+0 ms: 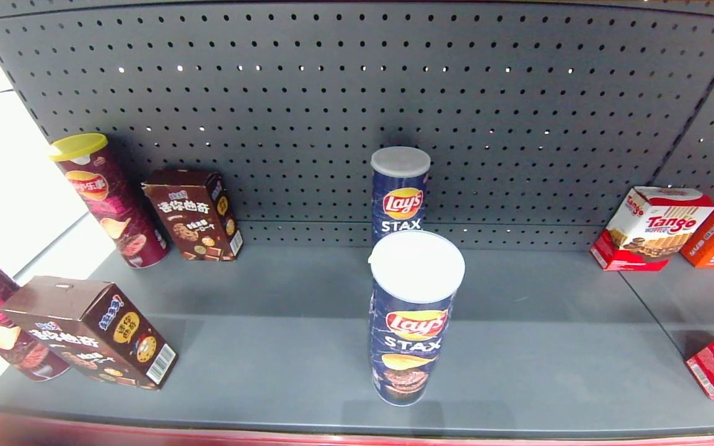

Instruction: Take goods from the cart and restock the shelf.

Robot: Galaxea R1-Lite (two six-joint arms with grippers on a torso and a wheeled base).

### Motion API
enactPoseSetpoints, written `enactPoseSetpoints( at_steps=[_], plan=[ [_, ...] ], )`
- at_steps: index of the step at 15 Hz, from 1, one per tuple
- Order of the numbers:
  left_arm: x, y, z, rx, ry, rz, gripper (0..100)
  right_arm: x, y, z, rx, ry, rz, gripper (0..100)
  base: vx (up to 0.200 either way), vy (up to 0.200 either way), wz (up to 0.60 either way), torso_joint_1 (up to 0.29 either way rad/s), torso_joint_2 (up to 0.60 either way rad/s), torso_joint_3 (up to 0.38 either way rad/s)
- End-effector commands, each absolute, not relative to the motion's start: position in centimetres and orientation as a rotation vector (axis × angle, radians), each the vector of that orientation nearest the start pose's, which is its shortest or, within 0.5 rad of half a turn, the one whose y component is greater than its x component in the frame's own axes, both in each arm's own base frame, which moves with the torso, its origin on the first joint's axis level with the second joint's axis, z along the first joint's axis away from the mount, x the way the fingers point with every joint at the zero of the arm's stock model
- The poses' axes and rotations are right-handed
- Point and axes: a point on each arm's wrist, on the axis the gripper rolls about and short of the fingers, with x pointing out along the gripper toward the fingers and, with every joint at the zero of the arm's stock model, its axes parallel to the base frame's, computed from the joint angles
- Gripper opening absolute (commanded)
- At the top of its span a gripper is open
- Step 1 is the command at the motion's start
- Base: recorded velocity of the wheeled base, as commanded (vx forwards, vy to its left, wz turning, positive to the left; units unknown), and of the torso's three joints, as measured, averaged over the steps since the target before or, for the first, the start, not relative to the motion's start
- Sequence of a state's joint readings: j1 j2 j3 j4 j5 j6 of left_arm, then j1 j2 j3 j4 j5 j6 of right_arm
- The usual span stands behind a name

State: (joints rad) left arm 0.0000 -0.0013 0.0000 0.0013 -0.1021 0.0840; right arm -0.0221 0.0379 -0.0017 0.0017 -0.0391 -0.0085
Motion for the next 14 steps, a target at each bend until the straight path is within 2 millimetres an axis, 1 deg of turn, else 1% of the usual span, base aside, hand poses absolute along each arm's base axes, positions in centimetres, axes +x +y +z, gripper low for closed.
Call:
enactPoseSetpoints(
  at_steps=[1, 5, 9, 12, 14],
  plan=[
    [-2.29, -0.23, 7.53, 0.084, -0.003, -0.101, 100, -2.24, -0.06, 7.56, -0.008, 0.006, -0.052, 100, 0.0, 0.0, 0.0, 0.0, 0.0, 0.0],
    [-2.29, -0.23, 7.53, 0.083, -0.003, -0.101, 100, -2.23, -0.01, 7.58, -0.014, 0.009, -0.032, 100, 0.0, 0.0, 0.0, 0.0, 0.0, 0.0],
    [-2.29, -0.22, 7.55, 0.055, -0.003, -0.098, 100, -2.24, -0.03, 7.58, 0.049, 0.004, -0.042, 100, 0.0, 0.0, 0.0, 0.0, 0.0, 0.0],
    [-2.29, -0.22, 7.55, 0.051, -0.002, -0.098, 100, -2.22, 0.0, 7.55, -0.011, 0.009, -0.029, 100, 0.0, 0.0, 0.0, 0.0, 0.0, 0.0],
    [-2.29, -0.23, 7.55, 0.051, -0.003, -0.101, 100, -2.22, 0.02, 7.55, -0.015, 0.009, -0.02, 100, 0.0, 0.0, 0.0, 0.0, 0.0, 0.0]
  ],
)
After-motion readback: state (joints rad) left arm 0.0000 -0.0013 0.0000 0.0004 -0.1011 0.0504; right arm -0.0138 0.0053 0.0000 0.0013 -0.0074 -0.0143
